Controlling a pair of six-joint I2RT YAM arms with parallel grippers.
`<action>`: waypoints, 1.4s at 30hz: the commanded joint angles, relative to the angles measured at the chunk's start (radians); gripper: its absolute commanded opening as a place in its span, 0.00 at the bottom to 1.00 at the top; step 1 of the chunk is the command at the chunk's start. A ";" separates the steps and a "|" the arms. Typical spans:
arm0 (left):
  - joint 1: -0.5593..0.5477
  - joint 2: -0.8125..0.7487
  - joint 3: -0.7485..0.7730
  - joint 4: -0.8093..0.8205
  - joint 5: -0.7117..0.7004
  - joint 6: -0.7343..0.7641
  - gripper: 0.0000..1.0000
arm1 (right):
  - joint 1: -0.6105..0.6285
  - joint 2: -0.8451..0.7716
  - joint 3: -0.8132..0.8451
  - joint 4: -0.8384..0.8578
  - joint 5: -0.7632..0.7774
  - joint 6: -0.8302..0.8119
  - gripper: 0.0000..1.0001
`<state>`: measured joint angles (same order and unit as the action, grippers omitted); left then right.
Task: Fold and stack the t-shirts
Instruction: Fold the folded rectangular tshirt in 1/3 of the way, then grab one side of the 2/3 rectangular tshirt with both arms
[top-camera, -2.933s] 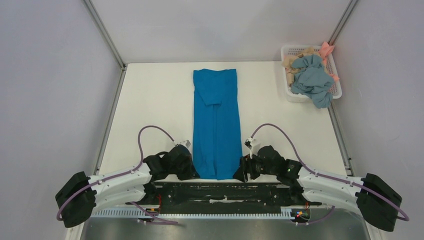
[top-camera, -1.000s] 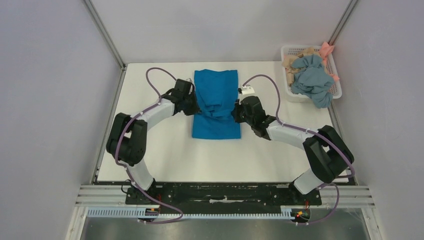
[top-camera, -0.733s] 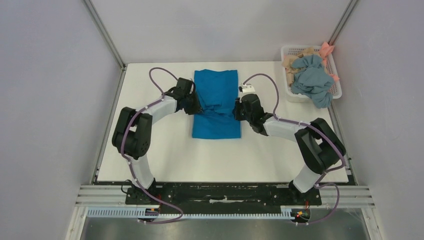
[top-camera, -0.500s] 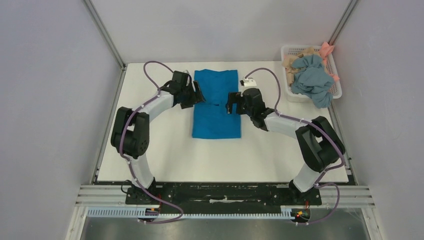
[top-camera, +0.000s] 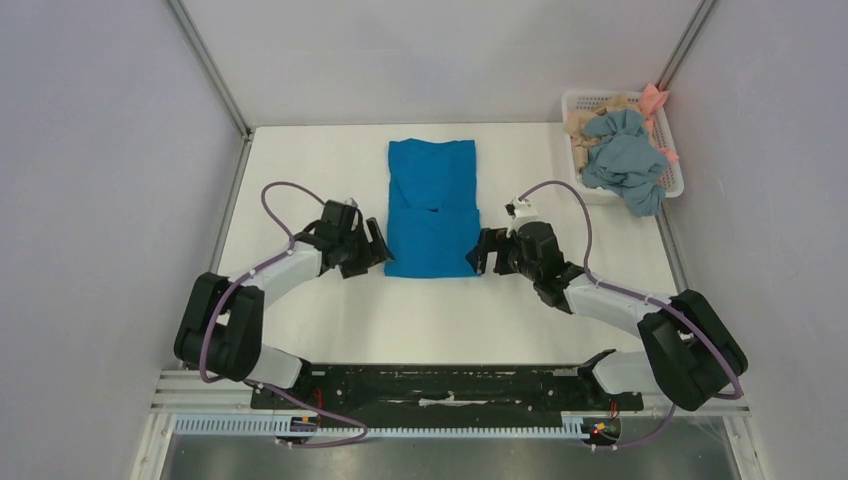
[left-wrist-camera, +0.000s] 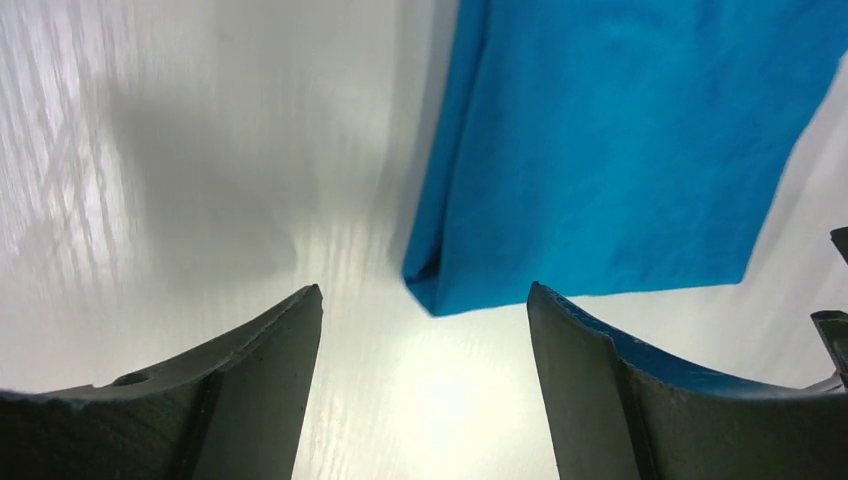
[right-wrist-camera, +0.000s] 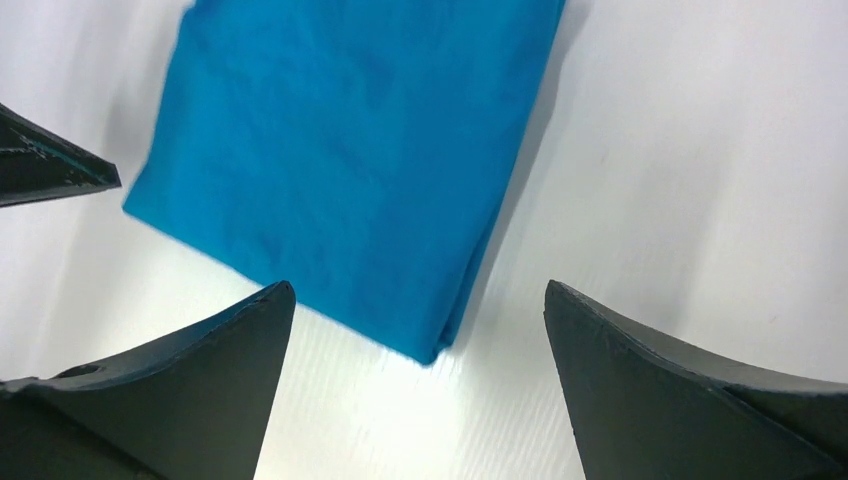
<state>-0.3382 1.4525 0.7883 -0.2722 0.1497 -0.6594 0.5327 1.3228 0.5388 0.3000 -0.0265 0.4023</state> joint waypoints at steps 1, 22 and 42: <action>-0.002 -0.028 -0.065 0.096 0.017 -0.069 0.80 | 0.000 -0.025 -0.053 0.053 -0.101 0.064 0.98; -0.003 0.128 -0.148 0.174 0.102 -0.115 0.02 | 0.001 0.030 -0.099 0.062 -0.102 0.123 0.91; -0.004 0.093 -0.162 0.173 0.077 -0.123 0.02 | 0.019 0.192 -0.083 0.051 -0.138 0.104 0.00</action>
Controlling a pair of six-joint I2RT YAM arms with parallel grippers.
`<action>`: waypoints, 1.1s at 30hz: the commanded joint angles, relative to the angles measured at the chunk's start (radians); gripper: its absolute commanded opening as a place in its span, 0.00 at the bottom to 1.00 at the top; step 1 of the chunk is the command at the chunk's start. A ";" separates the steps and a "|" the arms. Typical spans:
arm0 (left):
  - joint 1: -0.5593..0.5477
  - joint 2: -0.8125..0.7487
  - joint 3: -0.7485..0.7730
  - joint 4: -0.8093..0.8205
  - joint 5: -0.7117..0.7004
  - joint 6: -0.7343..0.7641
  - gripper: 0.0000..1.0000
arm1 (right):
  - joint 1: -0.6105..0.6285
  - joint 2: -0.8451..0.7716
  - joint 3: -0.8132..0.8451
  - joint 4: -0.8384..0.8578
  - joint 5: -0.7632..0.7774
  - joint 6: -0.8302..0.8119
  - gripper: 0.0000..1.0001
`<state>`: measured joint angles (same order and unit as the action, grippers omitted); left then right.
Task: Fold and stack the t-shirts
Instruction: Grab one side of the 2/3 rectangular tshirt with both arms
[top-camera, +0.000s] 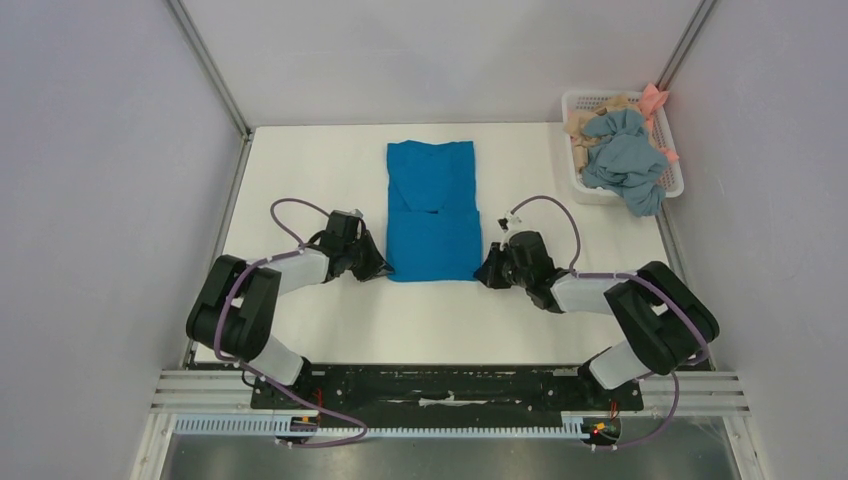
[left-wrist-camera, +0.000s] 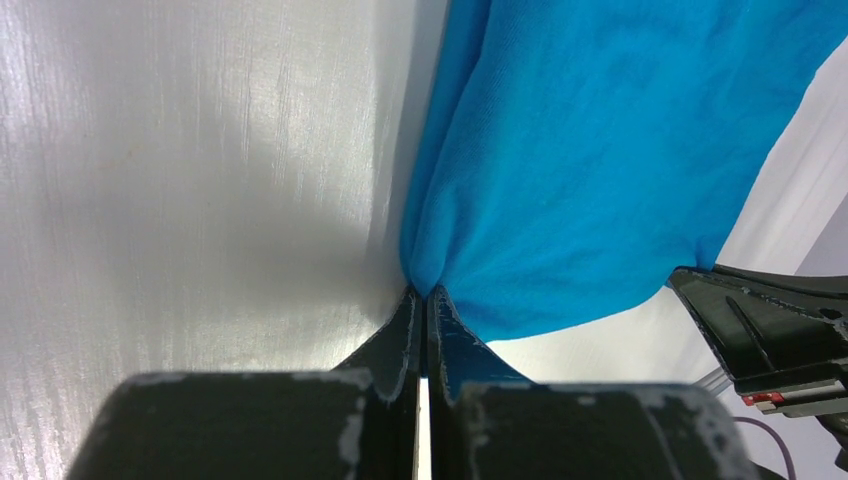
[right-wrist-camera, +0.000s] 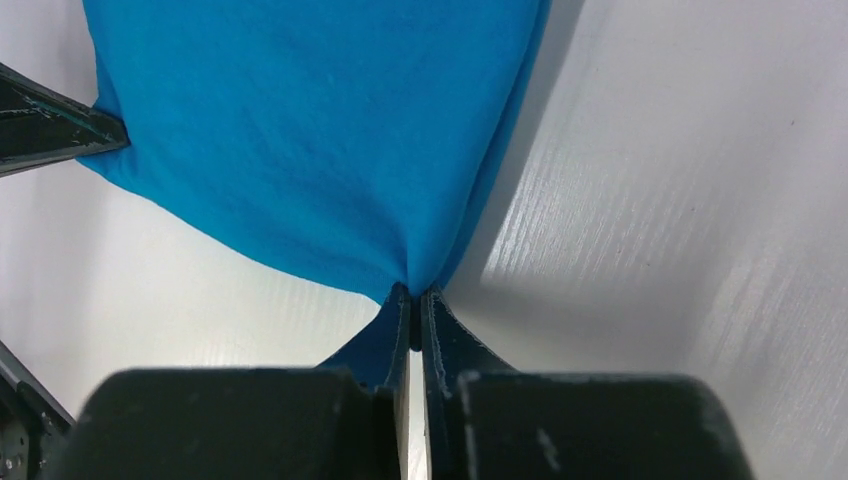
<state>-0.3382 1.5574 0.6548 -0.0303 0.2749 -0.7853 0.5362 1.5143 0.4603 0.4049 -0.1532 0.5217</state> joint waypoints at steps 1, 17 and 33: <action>-0.006 -0.027 -0.038 -0.072 -0.047 0.001 0.02 | 0.023 -0.010 -0.010 -0.071 -0.009 -0.025 0.00; -0.346 -0.582 -0.360 -0.383 -0.179 -0.139 0.02 | 0.255 -0.479 -0.380 -0.367 -0.123 0.057 0.00; -0.397 -0.763 -0.227 -0.344 -0.113 -0.128 0.02 | 0.294 -0.667 -0.143 -0.464 0.019 -0.012 0.00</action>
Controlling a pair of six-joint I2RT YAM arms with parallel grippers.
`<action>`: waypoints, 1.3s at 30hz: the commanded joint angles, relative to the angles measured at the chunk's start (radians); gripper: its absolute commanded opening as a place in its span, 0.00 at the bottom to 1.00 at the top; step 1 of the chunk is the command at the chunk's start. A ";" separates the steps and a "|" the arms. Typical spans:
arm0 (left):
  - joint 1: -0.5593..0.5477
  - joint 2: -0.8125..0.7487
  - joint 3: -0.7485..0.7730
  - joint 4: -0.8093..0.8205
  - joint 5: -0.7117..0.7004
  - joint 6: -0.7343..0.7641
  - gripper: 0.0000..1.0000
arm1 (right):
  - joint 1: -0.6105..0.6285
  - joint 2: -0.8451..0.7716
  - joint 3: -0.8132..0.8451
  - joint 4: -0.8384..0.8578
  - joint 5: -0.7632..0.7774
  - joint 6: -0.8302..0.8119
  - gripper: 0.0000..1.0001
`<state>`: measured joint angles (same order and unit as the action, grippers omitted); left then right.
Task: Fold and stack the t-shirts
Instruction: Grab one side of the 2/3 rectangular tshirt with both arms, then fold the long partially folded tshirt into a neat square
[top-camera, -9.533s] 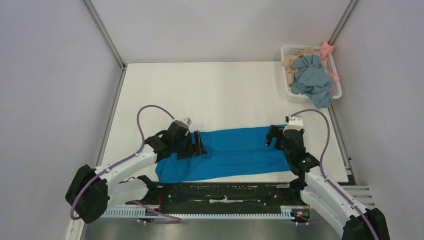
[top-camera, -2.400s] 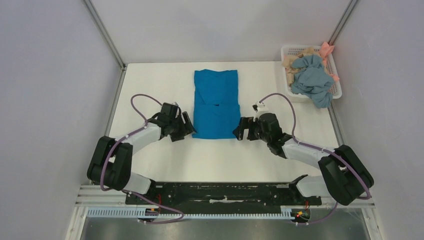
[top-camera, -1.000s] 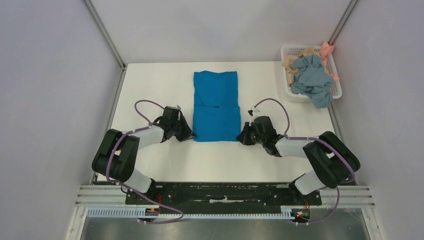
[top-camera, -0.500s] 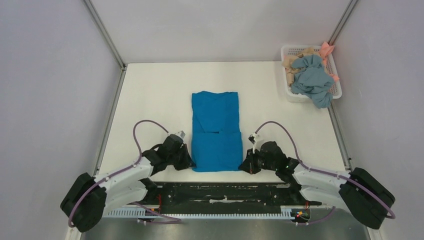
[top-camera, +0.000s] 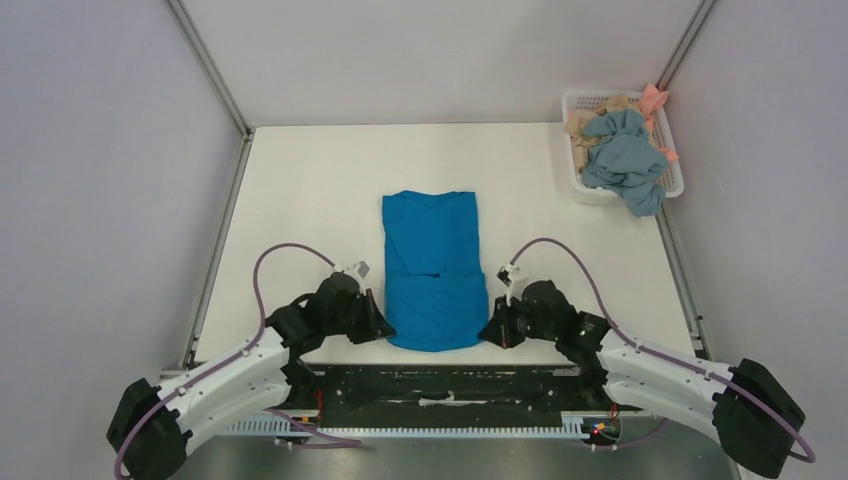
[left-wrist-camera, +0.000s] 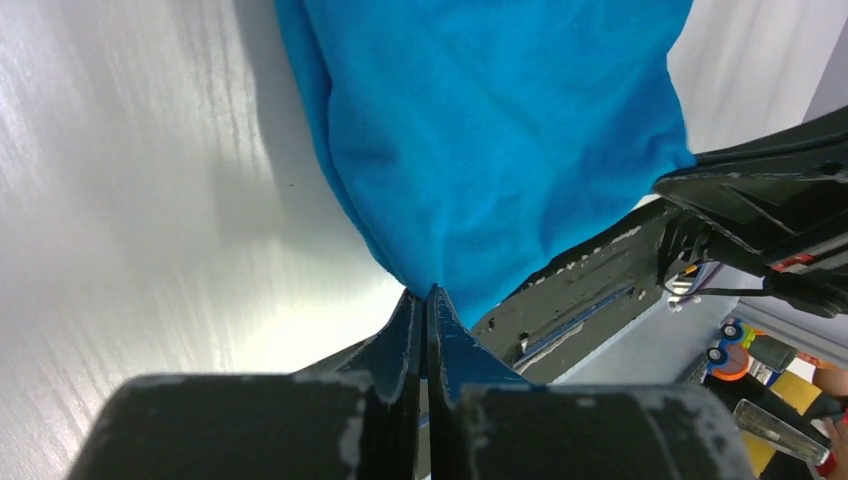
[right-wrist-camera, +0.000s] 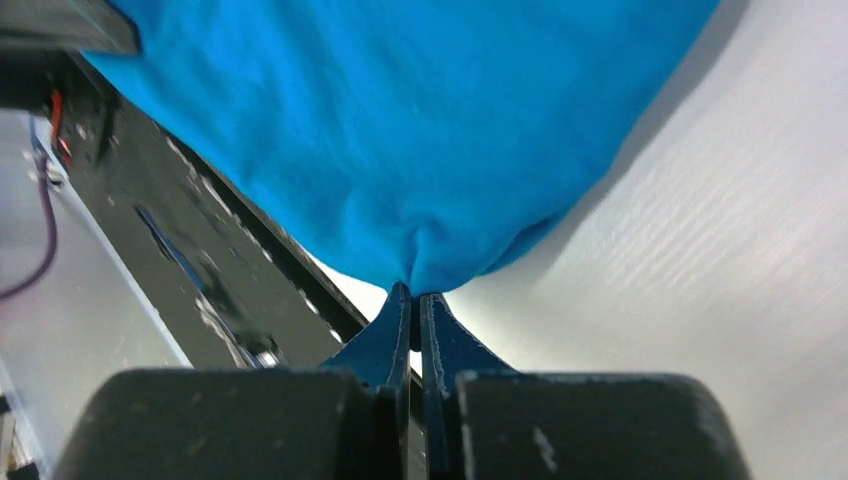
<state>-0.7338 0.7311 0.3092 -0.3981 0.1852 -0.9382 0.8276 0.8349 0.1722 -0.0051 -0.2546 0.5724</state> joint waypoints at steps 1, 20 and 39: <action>0.000 0.084 0.157 0.003 -0.052 0.036 0.02 | 0.002 0.020 0.169 -0.061 0.135 -0.075 0.00; 0.298 0.467 0.656 0.003 -0.135 0.198 0.02 | -0.261 0.310 0.632 -0.003 0.141 -0.193 0.00; 0.451 0.924 1.001 0.048 -0.073 0.288 0.02 | -0.466 0.699 0.869 0.116 -0.041 -0.197 0.00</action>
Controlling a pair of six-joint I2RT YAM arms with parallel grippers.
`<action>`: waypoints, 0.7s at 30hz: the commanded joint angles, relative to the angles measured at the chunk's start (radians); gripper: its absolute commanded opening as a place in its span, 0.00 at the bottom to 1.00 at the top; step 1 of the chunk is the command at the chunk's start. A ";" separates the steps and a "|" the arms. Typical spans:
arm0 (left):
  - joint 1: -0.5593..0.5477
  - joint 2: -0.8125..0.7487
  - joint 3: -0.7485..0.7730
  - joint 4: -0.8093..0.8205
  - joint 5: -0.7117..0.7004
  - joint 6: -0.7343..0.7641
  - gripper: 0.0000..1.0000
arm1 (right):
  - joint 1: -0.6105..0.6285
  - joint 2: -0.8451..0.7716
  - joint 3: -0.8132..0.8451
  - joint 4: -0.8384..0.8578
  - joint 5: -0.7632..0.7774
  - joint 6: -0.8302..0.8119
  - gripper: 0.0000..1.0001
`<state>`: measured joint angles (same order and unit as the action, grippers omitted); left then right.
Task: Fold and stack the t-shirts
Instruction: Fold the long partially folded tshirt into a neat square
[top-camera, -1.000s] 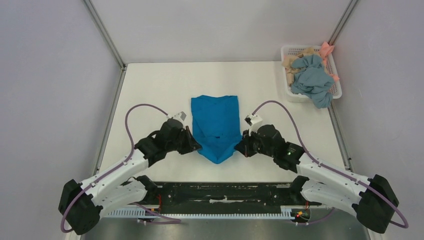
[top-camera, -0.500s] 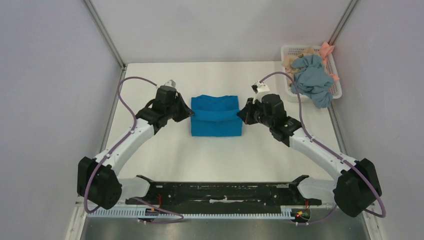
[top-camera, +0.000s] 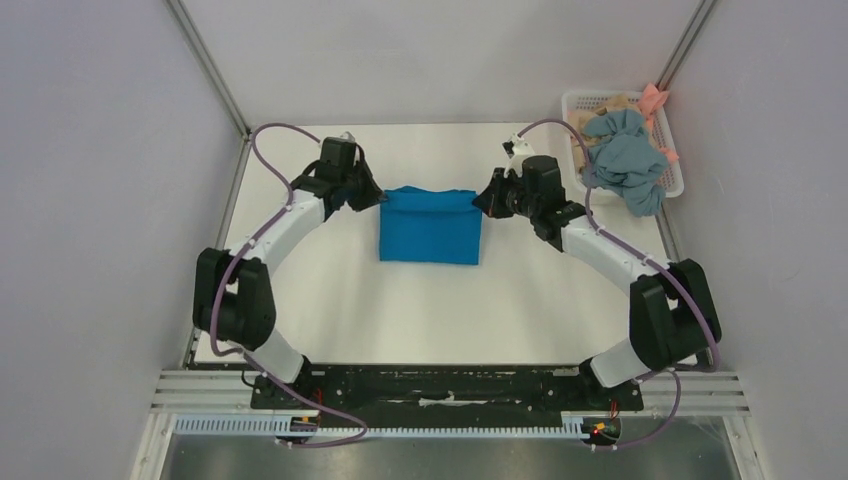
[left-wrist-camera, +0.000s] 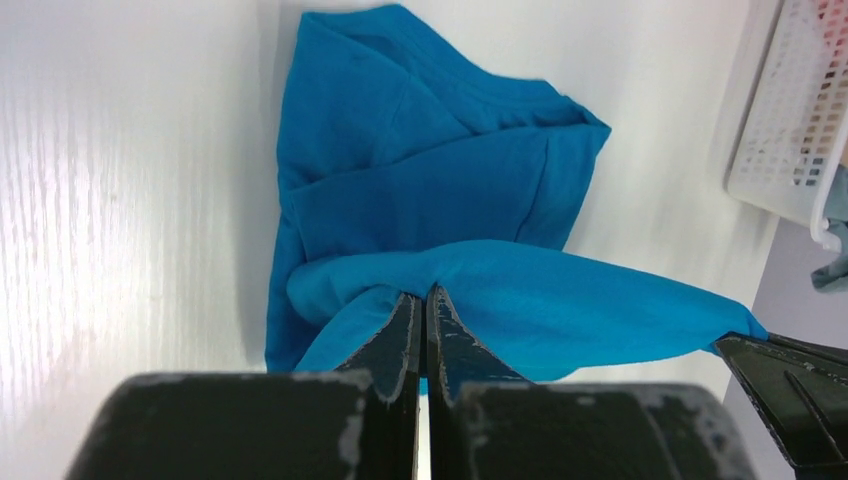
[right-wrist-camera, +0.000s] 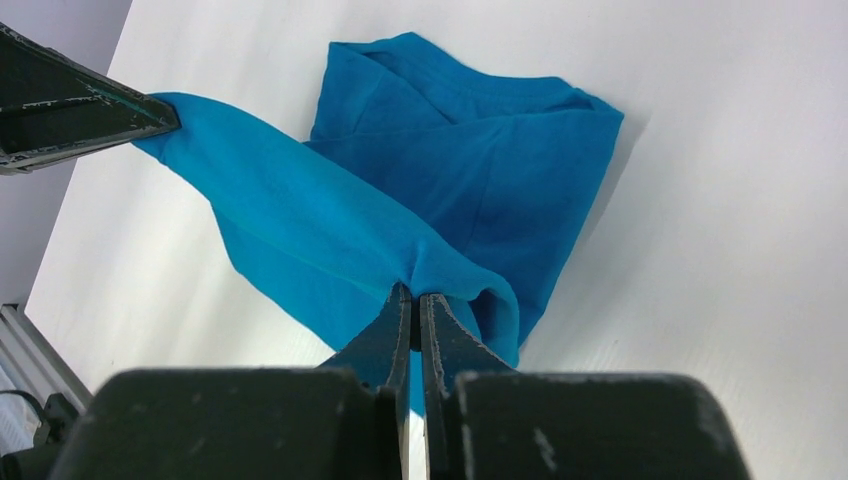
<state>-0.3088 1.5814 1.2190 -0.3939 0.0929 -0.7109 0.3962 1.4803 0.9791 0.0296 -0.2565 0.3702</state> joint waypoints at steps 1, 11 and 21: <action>0.030 0.111 0.114 0.040 0.023 0.062 0.02 | -0.042 0.077 0.072 0.091 -0.046 0.005 0.00; 0.070 0.370 0.280 0.030 0.040 0.070 0.02 | -0.091 0.309 0.180 0.157 -0.062 0.018 0.00; 0.100 0.502 0.396 0.046 0.090 0.042 0.41 | -0.133 0.474 0.294 0.195 -0.091 0.038 0.26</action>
<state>-0.2344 2.0514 1.5196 -0.3798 0.1616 -0.6880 0.2901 1.9289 1.2007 0.1684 -0.3573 0.3988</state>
